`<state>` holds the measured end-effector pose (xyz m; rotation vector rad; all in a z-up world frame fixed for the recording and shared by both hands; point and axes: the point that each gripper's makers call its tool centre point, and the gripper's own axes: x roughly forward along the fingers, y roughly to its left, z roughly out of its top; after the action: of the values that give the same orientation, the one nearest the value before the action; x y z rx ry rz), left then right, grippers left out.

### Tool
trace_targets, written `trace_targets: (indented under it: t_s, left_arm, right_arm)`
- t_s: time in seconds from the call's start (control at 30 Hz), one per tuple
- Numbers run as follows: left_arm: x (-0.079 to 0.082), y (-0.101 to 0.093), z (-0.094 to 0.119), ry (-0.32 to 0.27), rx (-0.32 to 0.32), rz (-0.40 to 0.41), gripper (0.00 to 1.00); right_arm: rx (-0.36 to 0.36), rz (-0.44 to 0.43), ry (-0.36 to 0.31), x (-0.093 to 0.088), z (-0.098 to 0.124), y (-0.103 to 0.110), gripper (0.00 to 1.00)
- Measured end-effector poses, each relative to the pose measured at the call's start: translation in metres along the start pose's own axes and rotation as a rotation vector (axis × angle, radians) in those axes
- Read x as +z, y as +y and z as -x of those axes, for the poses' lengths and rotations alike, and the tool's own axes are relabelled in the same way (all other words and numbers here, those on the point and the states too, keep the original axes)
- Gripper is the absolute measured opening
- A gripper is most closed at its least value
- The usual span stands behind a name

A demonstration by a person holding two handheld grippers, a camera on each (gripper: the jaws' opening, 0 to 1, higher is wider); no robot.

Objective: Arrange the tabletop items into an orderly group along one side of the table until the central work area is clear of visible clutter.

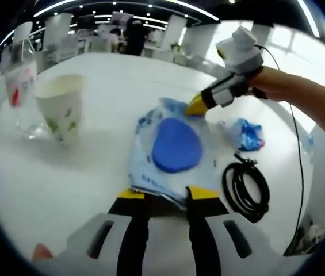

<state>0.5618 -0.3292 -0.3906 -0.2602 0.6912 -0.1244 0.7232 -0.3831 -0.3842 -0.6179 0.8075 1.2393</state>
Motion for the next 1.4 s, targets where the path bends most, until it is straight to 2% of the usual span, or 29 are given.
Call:
trace_targets:
  t_s: [0.1, 0.13, 0.3, 0.43, 0.77, 0.93, 1.13, 1.23, 1.4]
  left_arm:
    - [0.006, 0.003, 0.0, -0.007, 0.001, 0.005, 0.14]
    - [0.007, 0.003, 0.0, -0.007, 0.001, 0.004, 0.07]
    - [0.019, 0.009, 0.0, -0.014, 0.006, 0.005, 0.05]
    - [0.032, 0.012, 0.0, -0.011, 0.002, -0.033, 0.0]
    - [0.069, 0.019, 0.002, -0.011, -0.013, -0.14, 0.0]
    - [0.08, 0.022, -0.001, 0.024, -0.034, -0.139, 0.0]
    - [0.098, 0.027, -0.004, 0.027, -0.044, -0.162, 0.0]
    - [0.107, 0.028, -0.007, 0.03, -0.049, -0.169, 0.0]
    - [0.119, 0.026, -0.018, 0.06, -0.062, -0.191, 0.0]
  right_arm:
    - [-0.006, -0.006, 0.002, -0.003, 0.004, 0.0, 0.03]
    - [-0.007, -0.006, 0.003, -0.004, 0.005, 0.0, 0.02]
    - [-0.019, -0.038, -0.017, -0.006, 0.016, -0.004, 0.02]
    - [-0.025, -0.057, -0.026, -0.007, 0.026, -0.003, 0.02]
    - [-0.055, -0.136, -0.072, -0.01, 0.055, -0.004, 0.01]
    - [-0.071, -0.17, -0.077, -0.012, 0.069, 0.001, 0.01]
    - [-0.091, -0.207, -0.081, -0.017, 0.083, 0.012, 0.02]
    - [-0.096, -0.235, -0.078, -0.02, 0.087, 0.016, 0.02]
    - [-0.088, -0.262, -0.023, -0.033, 0.088, 0.03, 0.02]
